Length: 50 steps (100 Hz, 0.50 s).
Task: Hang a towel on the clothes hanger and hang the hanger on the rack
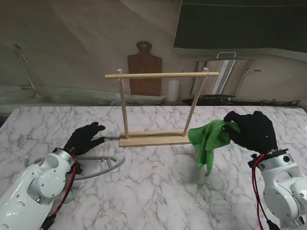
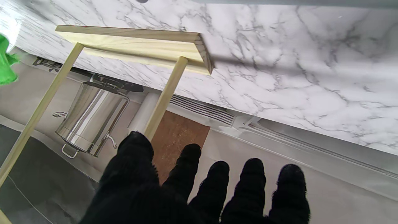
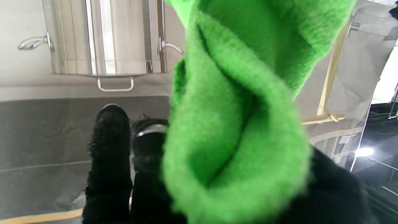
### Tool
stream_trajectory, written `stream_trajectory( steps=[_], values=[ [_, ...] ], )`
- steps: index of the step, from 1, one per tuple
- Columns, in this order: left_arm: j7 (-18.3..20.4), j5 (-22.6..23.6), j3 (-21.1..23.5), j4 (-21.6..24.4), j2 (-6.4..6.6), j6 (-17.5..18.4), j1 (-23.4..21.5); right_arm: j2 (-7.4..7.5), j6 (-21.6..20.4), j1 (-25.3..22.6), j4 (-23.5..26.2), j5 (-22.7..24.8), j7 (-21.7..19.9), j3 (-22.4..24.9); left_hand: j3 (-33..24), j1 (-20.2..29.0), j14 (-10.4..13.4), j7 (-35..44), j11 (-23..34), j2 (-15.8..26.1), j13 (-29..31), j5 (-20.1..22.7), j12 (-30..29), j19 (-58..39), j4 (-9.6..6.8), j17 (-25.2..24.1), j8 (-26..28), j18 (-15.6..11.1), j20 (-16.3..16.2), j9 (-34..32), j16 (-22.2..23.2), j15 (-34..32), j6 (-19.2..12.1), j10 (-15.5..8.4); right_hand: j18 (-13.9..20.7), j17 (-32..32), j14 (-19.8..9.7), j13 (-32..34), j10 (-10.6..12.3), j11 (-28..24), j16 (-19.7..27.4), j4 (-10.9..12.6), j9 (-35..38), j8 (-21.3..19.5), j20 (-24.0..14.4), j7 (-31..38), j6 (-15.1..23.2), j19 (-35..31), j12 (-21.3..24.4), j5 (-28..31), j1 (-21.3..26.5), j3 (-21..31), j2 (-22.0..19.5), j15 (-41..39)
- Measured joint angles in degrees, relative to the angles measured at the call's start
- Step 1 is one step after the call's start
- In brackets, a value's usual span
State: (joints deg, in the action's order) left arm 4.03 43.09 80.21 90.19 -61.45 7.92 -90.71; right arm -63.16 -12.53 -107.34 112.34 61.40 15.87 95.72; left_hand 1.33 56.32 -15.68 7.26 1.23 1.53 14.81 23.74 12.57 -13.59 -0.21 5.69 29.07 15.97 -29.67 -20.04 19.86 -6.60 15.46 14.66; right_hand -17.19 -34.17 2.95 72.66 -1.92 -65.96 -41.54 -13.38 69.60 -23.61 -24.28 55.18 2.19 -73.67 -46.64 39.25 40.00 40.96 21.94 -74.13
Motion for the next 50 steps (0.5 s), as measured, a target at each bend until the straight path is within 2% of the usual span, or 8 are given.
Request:
stream_trajectory(
  steps=[7, 17, 32, 37, 50],
  values=[
    [-0.16, 0.24, 0.15, -0.58, 0.11, -0.01, 0.07, 0.06, -0.58, -0.13, 0.94, 1.16, -0.96, 0.88, 0.0, 0.0, 0.0, 0.0, 0.0, 0.0, 0.0, 0.0, -0.03, 0.01, 0.0, 0.0, -0.01, -0.01, 0.15, 0.0, -0.13, 0.0, 0.0, 0.0, 0.0, 0.03, 0.0, 0.0, 0.07, 0.0, 0.0, 0.01, 0.0, 0.0, 0.0, 0.0, 0.0, 0.0, 0.0, 0.0, 0.0, -0.06, 0.0, 0.56],
    [-0.56, 0.6, 0.18, -1.57, 0.16, -0.03, 0.25, 0.72, -1.26, -0.38, 1.45, 7.09, -2.7, 1.08, 0.0, 0.0, 0.01, 0.0, -0.01, 0.0, 0.0, 0.0, -0.48, 0.01, 0.0, 0.0, -0.01, -0.01, 0.47, 0.0, -0.65, -0.01, 0.0, 0.0, 0.0, 0.03, -0.25, 0.02, 0.51, 0.0, 0.0, 0.01, 0.0, 0.0, 0.0, 0.0, 0.0, 0.0, -0.01, 0.16, 0.0, -0.37, 0.0, 0.9],
    [0.09, 3.44, 0.27, -2.37, 0.45, -0.05, 0.38, 1.81, -3.09, -0.64, 0.66, 7.62, -7.17, 0.94, 0.0, 0.0, 0.01, 0.0, -0.01, 0.0, 0.0, 0.0, -0.59, 0.02, 0.0, 0.0, -0.01, -0.02, 0.73, 0.0, -0.68, -0.09, -0.01, -0.03, 0.0, 0.08, -0.73, 0.56, 1.07, 0.0, 0.0, 0.01, 0.01, 0.0, 0.0, 0.0, 0.0, 0.08, -0.01, 0.57, -0.01, -0.63, 0.0, 2.12],
    [0.44, 4.27, 0.43, -2.53, 0.56, -0.03, 0.37, 2.01, -2.97, -0.63, -0.29, 8.6, -6.09, 0.73, 0.0, 0.0, 0.01, 0.0, -0.01, 0.0, 0.0, 0.0, -0.59, 0.02, 0.0, 0.0, -0.01, -0.02, 0.75, 0.0, -0.68, -0.12, -0.02, -0.28, 0.0, 0.08, -0.79, 0.6, 1.15, 0.0, 0.01, 0.01, 0.02, 0.0, 0.0, 0.0, 0.0, 0.09, -0.01, 0.57, -0.02, -0.64, 0.0, 2.17],
    [1.85, 5.75, 1.69, -2.69, 0.76, 0.74, 0.18, 1.91, -2.09, -0.69, -2.64, 8.89, 1.58, 0.57, 0.0, 0.0, 0.09, 0.0, -0.01, 0.0, 0.01, 0.0, -0.6, 0.03, 0.0, 0.05, -0.02, -0.02, 1.04, 0.0, -0.69, -0.16, -0.61, -1.33, 0.0, 0.12, -0.81, 0.61, 1.21, 0.0, 0.01, 0.01, 0.02, 0.0, 0.0, 0.0, 0.0, 0.18, -0.01, 0.59, -0.03, -0.65, 0.0, 2.72]
  ],
)
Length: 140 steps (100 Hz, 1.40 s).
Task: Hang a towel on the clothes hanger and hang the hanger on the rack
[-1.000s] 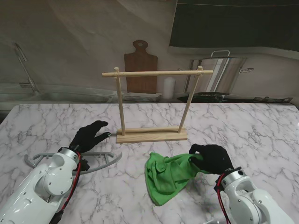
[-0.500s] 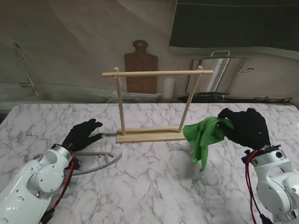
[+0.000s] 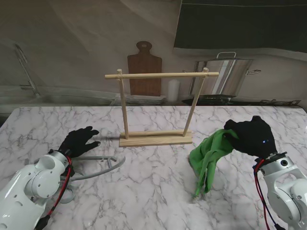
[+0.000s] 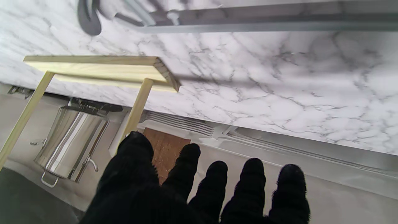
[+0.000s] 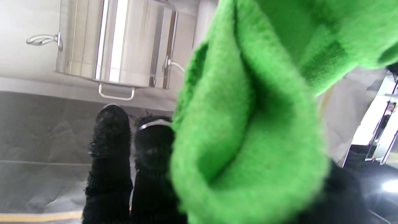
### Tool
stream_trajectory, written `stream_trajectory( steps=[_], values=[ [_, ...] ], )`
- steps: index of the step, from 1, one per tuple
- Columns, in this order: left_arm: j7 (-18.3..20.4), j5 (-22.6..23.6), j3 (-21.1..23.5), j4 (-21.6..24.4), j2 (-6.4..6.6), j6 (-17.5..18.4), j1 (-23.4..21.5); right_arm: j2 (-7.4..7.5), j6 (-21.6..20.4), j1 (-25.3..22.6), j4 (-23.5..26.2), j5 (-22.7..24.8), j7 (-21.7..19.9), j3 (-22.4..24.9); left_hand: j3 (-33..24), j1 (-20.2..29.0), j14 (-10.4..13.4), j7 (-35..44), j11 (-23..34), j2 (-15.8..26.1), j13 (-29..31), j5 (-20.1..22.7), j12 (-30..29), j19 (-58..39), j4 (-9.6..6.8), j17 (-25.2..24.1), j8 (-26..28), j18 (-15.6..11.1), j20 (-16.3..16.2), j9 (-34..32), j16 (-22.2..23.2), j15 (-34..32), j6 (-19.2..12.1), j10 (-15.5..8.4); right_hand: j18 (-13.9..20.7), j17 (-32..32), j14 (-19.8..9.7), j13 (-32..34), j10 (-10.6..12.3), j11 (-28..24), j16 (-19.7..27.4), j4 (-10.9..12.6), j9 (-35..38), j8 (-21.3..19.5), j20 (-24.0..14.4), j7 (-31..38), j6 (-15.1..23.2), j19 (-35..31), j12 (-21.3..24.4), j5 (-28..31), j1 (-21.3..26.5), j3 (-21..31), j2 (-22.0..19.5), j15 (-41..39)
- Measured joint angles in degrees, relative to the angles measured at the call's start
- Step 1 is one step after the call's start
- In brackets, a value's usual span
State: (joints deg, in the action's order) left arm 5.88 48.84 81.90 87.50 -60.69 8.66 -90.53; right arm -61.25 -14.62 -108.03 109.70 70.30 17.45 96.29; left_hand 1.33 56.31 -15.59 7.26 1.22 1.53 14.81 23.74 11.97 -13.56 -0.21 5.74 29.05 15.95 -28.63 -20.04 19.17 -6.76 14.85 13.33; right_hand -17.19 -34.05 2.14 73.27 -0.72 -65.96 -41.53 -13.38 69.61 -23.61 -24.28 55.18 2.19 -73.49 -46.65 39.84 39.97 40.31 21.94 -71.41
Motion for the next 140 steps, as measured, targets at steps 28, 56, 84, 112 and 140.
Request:
stream_trajectory(
  steps=[28, 56, 84, 112, 140],
  values=[
    [3.38, 5.78, 5.8, 0.17, 1.11, 3.92, -2.09, -0.34, -1.63, 0.3, -2.37, 0.61, 6.91, 0.95, 0.27, -3.1, 2.15, -2.24, -1.92, 0.0, -0.82, -1.78, -5.8, 0.02, 0.0, 0.14, -4.31, -0.78, 0.69, 9.75, -2.03, 0.44, -1.52, -1.68, 0.1, 0.51, -0.14, 0.07, 0.43, 0.0, 0.1, 0.0, 0.0, 0.0, 0.0, 0.0, 0.54, 0.18, 0.0, 0.0, -0.02, -0.6, 0.0, 1.61],
    [5.44, 8.24, 11.8, 0.86, 1.81, 9.89, -5.2, -0.66, -0.48, -0.32, -2.59, -0.61, 6.11, 1.53, 0.65, -13.14, 4.21, -5.22, -2.63, 0.0, -10.71, -8.28, -10.04, 5.06, 0.46, -6.86, -7.92, -5.22, 4.64, 13.89, -6.99, 5.08, -2.97, -1.65, 0.1, 0.53, -0.16, 0.14, 0.56, 0.0, 0.11, 0.0, 0.0, 0.0, 0.0, 0.0, 0.55, 0.57, 0.0, 0.0, -0.03, -0.63, 0.0, 2.17],
    [9.36, 9.36, 14.5, 2.18, 2.83, 12.91, -6.96, -0.78, 0.01, -0.83, -2.55, -1.34, 6.16, 1.45, 0.62, -23.33, 4.35, -7.88, -2.63, -6.32, -12.05, -14.57, -10.56, 5.13, 0.5, -7.12, -18.08, -5.68, 7.8, 14.21, -8.54, 5.53, -1.98, -1.72, 0.1, 0.62, -0.16, 0.15, 0.6, 0.0, 0.11, 0.0, -0.01, 0.0, 0.0, 0.0, 0.56, 0.69, 0.0, 0.0, -0.03, -0.65, 0.0, 2.19],
    [17.74, 14.97, 15.03, 2.31, 4.34, 16.12, -6.95, -0.9, 1.03, -1.18, -2.57, -1.64, 6.23, 1.08, 0.53, -23.93, 4.59, -8.02, -2.63, -16.23, -12.05, -14.57, -10.6, 5.13, 0.6, -6.91, -22.91, -7.45, 8.74, 14.44, -9.13, 5.35, -4.26, -2.0, 0.1, 1.22, -0.16, 0.16, 0.6, 0.0, 0.12, 0.0, -0.01, 0.0, 0.0, 0.0, 0.57, 1.28, 0.0, 0.0, -0.03, -0.66, -0.01, 2.27],
    [19.54, 17.21, 14.21, 3.47, 4.81, 16.24, -7.34, -1.0, 1.77, -1.68, -2.5, -1.78, 6.34, 0.67, 0.53, -22.51, 5.33, -7.97, -2.63, -16.23, -10.49, -14.57, -10.61, 5.13, 0.6, -5.49, -22.92, -8.12, 8.93, 14.44, -9.14, 4.12, -4.54, -2.22, 0.1, 1.46, -0.16, 0.25, 0.62, 0.0, 0.14, 0.0, -0.01, 0.0, 0.0, 0.0, 0.57, 1.64, 0.0, 0.0, -0.03, -0.66, -0.01, 2.81]
  ],
)
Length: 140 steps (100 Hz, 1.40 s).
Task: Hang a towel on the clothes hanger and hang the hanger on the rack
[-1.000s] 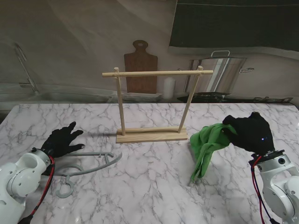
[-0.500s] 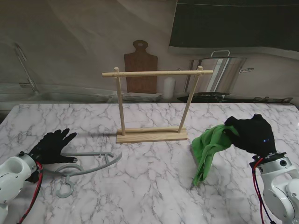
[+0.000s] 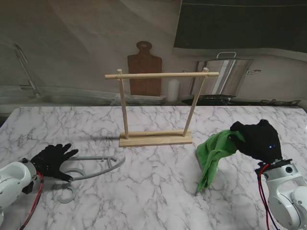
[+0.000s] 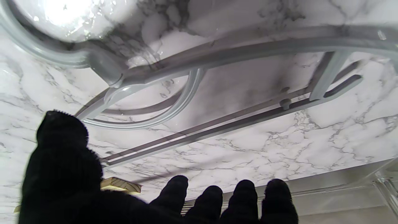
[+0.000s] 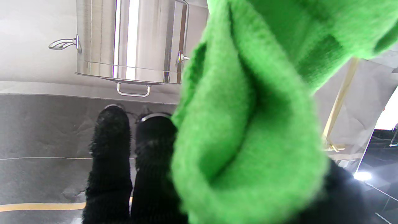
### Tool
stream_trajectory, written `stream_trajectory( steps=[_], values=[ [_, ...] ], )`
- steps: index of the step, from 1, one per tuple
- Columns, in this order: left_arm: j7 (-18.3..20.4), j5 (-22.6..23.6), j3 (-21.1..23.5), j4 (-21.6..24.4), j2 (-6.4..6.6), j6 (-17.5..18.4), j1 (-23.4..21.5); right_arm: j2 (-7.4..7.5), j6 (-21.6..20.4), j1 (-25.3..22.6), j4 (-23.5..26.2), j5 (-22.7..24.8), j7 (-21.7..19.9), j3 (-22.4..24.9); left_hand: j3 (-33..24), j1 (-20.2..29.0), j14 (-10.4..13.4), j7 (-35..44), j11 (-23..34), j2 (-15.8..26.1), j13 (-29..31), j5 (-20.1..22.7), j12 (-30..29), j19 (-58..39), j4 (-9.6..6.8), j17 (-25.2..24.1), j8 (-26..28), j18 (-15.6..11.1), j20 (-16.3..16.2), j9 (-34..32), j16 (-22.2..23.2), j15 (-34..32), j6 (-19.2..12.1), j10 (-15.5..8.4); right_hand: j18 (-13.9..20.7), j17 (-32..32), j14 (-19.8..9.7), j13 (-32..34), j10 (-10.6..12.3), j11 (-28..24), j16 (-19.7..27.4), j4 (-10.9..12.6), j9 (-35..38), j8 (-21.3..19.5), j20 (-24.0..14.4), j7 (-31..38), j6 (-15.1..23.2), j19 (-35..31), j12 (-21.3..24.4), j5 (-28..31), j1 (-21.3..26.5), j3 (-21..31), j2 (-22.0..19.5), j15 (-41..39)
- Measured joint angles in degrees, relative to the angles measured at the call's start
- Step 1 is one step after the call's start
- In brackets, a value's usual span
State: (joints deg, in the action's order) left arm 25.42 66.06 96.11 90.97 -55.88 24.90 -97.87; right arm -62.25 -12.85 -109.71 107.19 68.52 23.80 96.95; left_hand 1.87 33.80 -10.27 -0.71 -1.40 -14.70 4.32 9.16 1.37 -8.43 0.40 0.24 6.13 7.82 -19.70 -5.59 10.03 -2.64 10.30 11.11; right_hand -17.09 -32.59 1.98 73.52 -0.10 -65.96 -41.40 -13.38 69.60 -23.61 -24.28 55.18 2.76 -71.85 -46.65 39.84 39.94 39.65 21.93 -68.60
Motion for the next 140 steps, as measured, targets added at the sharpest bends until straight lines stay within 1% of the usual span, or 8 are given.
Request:
stream_trajectory(
  steps=[4, 14, 19, 32, 64, 77, 112, 140],
  values=[
    [0.24, 0.19, 0.16, 0.01, 0.01, 0.89, 0.02, -0.02, 0.02, -0.09, 0.01, -0.03, 0.04, 0.0, -0.03, 0.09, 0.24, 0.05, 0.0, -1.28, 0.11, 0.0, 0.0, 0.0, 0.0, 0.43, 0.07, -0.03, 0.03, 0.0, 0.0, 0.0, -0.05, -0.28, 0.0, 0.02, 0.0, 0.0, 0.0, 0.0, 0.0, 0.0, 0.0, 0.0, 0.0, 0.0, 0.0, 0.0, 0.0, 0.0, 0.0, 0.0, 0.0, 0.01],
    [0.35, 1.27, 0.4, -0.04, 0.12, 3.0, 0.15, -0.1, 0.24, -0.35, 0.01, -0.21, 0.64, -0.1, -0.03, 0.09, 0.52, 0.07, 0.0, -1.36, 0.69, 0.0, 0.0, 0.0, 0.0, 0.65, 0.9, -0.35, 0.04, 0.0, 0.0, -0.26, -0.18, -1.21, 0.0, 0.34, 0.0, 0.0, 0.0, 0.0, 0.01, 0.0, 0.0, 0.0, 0.0, 0.0, 0.0, 0.13, 0.0, 0.0, 0.0, -0.01, 0.0, 0.04],
    [-0.31, 1.62, 0.48, -0.21, 0.14, 2.98, 0.15, -0.14, 0.43, -0.52, 0.01, -0.27, 1.09, -0.15, -0.03, 0.08, 0.53, 0.07, 0.0, -1.36, 0.69, 0.0, 0.0, 0.0, 0.0, 0.66, 1.4, -0.35, 0.05, 0.0, 0.0, -0.41, -0.19, -1.09, 0.0, 0.49, 0.0, 0.01, 0.0, 0.0, 0.01, 0.0, 0.0, 0.0, 0.0, 0.0, 0.0, 0.44, 0.0, 0.0, 0.0, -0.01, 0.0, 0.04],
    [-4.83, 2.48, 0.58, -1.22, 0.14, 2.12, -0.09, -0.24, 0.98, -0.87, -0.05, -0.52, 1.7, -0.37, -0.04, 0.09, 0.53, 0.07, 0.0, -1.15, 0.69, 0.0, 0.0, 0.0, 0.0, 0.67, 1.47, -0.36, 0.07, 0.0, 0.0, -0.47, 0.27, -0.75, 0.0, 0.53, -0.01, 0.01, 0.0, 0.0, 0.01, 0.0, 0.0, 0.0, 0.0, 0.0, 0.0, 0.56, 0.0, 0.0, 0.0, -0.01, 0.0, 0.07],
    [-5.03, 3.24, 6.12, -0.65, -0.36, 1.92, -4.04, -0.28, 1.4, -0.46, -1.03, -1.05, 1.95, -1.73, -0.06, 0.12, 0.54, 0.07, 0.0, -0.4, 0.69, 0.0, 0.0, 0.0, 0.0, 1.33, 2.86, -0.3, 0.1, 0.0, 0.0, -0.57, 0.45, -0.69, 0.0, 0.59, -0.01, 0.02, 0.0, 0.0, 0.01, 0.0, 0.0, 0.0, 0.0, 0.0, 0.0, 0.7, 0.0, 0.0, 0.0, -0.01, 0.0, 0.1],
    [-4.97, 3.31, 5.53, -1.97, 0.06, 2.12, -3.8, -0.27, 1.91, 0.19, -1.53, -1.27, 1.72, -2.7, -0.06, 0.12, 0.54, 0.07, 0.0, -0.39, 0.75, 0.0, -0.01, 0.0, 0.0, 1.33, 2.93, -0.3, 0.1, 0.0, -0.01, -0.57, 0.45, -0.69, 0.0, 0.62, -0.01, 0.02, 0.0, 0.0, 0.01, 0.0, 0.0, 0.0, 0.0, 0.0, 0.0, 0.77, 0.0, 0.0, 0.0, -0.01, 0.0, 0.11],
    [-1.83, 4.71, 2.13, -5.34, 0.83, 2.15, -0.65, -0.27, 2.08, 0.75, -1.95, -1.25, 1.24, -3.52, -0.06, 0.25, 0.54, 0.05, 0.0, -0.47, 1.68, 0.0, -0.01, 0.0, 0.0, 1.57, 2.94, 0.23, 0.1, 0.0, -0.01, -0.59, 1.05, -0.66, 0.0, 0.77, -0.01, 0.02, 0.02, 0.0, 0.01, 0.0, 0.0, 0.0, 0.0, 0.0, 0.0, 1.18, 0.0, 0.0, -0.01, -0.02, 0.0, 0.16],
    [-3.88, 5.81, 0.87, -6.77, 0.93, 1.85, 0.29, -0.26, 2.12, 0.97, -2.2, -1.29, 0.97, -3.72, -0.08, 1.52, 0.55, -0.75, 0.0, -0.49, 2.26, -0.09, -0.01, 0.0, 0.0, 2.78, 2.86, 0.32, -0.04, 0.0, -0.01, -1.14, 2.44, -0.42, 0.0, 1.21, -0.01, 0.02, 0.03, 0.0, 0.01, 0.0, -0.01, 0.0, 0.0, 0.0, 0.0, 1.27, 0.0, 0.0, -0.01, -0.02, 0.0, 0.65]
  ],
)
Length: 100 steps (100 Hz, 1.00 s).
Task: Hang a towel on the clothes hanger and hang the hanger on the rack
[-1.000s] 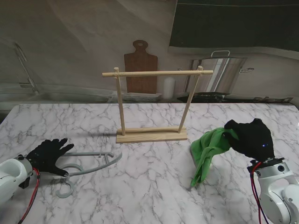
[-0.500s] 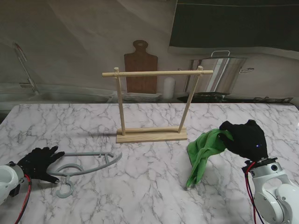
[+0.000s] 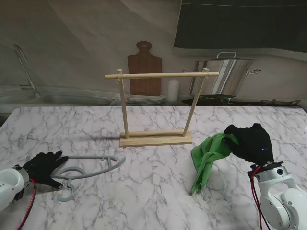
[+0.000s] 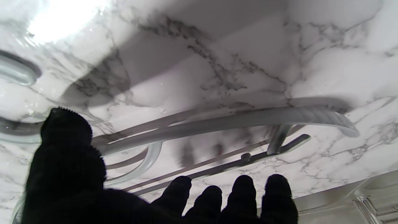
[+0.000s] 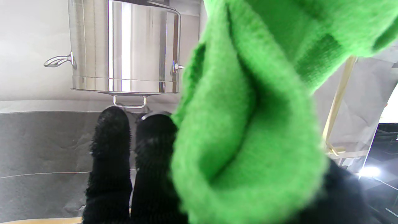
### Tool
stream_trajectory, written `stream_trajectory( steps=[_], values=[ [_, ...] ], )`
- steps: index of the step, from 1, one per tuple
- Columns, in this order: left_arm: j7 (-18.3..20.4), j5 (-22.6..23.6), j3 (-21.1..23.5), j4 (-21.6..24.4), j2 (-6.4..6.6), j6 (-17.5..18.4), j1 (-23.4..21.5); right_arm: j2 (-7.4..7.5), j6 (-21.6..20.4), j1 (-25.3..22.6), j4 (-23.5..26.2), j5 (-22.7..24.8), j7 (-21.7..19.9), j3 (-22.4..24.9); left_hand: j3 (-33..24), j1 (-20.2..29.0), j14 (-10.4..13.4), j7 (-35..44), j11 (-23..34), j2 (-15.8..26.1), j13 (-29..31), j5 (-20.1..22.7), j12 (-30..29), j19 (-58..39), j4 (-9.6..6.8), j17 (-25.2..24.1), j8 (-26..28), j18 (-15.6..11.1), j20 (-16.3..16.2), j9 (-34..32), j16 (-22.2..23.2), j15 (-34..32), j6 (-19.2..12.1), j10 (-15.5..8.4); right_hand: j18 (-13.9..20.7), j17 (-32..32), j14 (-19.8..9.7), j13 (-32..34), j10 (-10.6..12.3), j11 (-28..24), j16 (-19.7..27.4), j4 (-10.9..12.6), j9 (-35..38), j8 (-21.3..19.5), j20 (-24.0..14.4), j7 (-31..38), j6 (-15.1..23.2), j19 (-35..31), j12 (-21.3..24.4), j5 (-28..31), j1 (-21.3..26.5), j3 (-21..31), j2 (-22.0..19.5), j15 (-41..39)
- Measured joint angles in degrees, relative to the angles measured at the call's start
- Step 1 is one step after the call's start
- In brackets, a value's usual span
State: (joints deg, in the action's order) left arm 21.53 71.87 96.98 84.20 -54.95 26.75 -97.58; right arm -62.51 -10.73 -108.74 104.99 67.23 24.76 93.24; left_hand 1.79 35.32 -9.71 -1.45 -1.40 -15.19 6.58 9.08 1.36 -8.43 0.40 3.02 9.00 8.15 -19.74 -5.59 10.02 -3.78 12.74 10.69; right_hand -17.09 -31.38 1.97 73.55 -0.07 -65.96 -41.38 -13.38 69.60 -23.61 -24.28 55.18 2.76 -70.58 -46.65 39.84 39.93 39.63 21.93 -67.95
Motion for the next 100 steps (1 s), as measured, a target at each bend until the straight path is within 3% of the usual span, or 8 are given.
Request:
stream_trajectory(
  steps=[13, 33, 53, 93, 100],
  values=[
    [-1.49, 0.0, 0.78, 0.23, -0.17, 0.18, -0.6, 0.0, 0.0, 0.02, -0.04, 0.0, -0.01, -0.01, -0.01, 0.01, 0.01, 0.9, 0.0, 0.0, 0.74, 0.02, 0.0, 0.0, 0.0, 0.12, 0.55, 0.0, -0.48, 0.0, 0.0, -0.17, -0.03, 0.0, 0.0, 0.0, 0.0, 0.0, 0.0, 0.0, 0.0, 0.0, 0.0, 0.0, 0.0, 0.0, 0.0, 0.01, 0.0, 0.0, 0.0, 0.0, 0.0, 0.01],
    [-1.89, 0.0, 0.86, 0.21, -0.21, 0.02, -0.79, 0.0, 0.03, 0.02, -0.07, -0.09, 0.06, -0.03, -0.01, 0.75, 0.74, 1.69, 0.23, -0.06, 4.1, 0.06, 0.0, -0.04, 0.0, 2.21, 3.4, 0.0, -1.21, -1.32, 0.0, -1.18, 3.73, 0.68, 0.0, 0.01, 0.0, 0.0, 0.02, 0.0, 0.0, 0.0, 0.0, 0.0, 0.0, 0.0, 0.04, 0.01, 0.0, 0.0, 0.0, -0.5, -0.1, 0.04],
    [-4.26, 1.28, 0.87, -0.14, -0.22, -0.09, -0.81, 0.0, 0.05, -0.02, -0.07, -0.09, 0.06, -0.03, -0.01, 0.76, 0.74, 0.76, -0.01, -0.08, 4.1, 0.05, 0.0, -0.05, 0.0, 2.3, 2.24, -0.1, -1.7, -0.54, 0.0, -1.18, 4.6, 1.2, 0.0, 0.01, 0.0, 0.0, 0.04, 0.0, 0.0, 0.0, -0.01, 0.0, 0.0, 0.0, 0.04, 0.01, 0.0, 0.0, 0.0, -0.52, -0.1, 0.04],
    [-2.76, 1.93, -1.9, -2.51, 0.04, -1.98, 1.46, 0.0, 0.18, 0.26, -0.44, -0.46, -0.37, -0.54, -0.01, 1.22, 0.74, -0.86, -0.01, -0.08, 3.48, -0.73, 0.0, -0.05, 0.01, 2.2, -0.24, -0.67, -1.74, -0.54, 0.0, -1.16, 5.85, 1.23, 0.0, 0.02, 0.0, 0.01, 0.04, 0.0, 0.0, 0.0, -0.01, 0.0, 0.0, 0.0, 0.04, 0.02, 0.0, 0.0, 0.0, -0.57, -0.1, 0.07],
    [-2.13, 1.78, -2.44, -2.97, 0.12, -2.49, 2.07, 0.01, 0.13, 0.29, -0.53, -0.46, -0.38, -0.61, 0.77, 1.22, 0.92, -0.88, -0.01, -0.08, 4.4, -0.74, 0.0, -0.06, 0.68, 2.56, -0.82, -0.75, -1.74, -0.55, 0.0, -1.68, 6.13, 1.23, 0.0, 0.02, 0.0, 0.01, 0.04, 0.0, 0.0, 0.0, -0.01, 0.0, 0.0, 0.0, 0.04, 0.07, 0.0, 0.0, 0.0, -0.58, -0.1, 0.07]
  ],
)
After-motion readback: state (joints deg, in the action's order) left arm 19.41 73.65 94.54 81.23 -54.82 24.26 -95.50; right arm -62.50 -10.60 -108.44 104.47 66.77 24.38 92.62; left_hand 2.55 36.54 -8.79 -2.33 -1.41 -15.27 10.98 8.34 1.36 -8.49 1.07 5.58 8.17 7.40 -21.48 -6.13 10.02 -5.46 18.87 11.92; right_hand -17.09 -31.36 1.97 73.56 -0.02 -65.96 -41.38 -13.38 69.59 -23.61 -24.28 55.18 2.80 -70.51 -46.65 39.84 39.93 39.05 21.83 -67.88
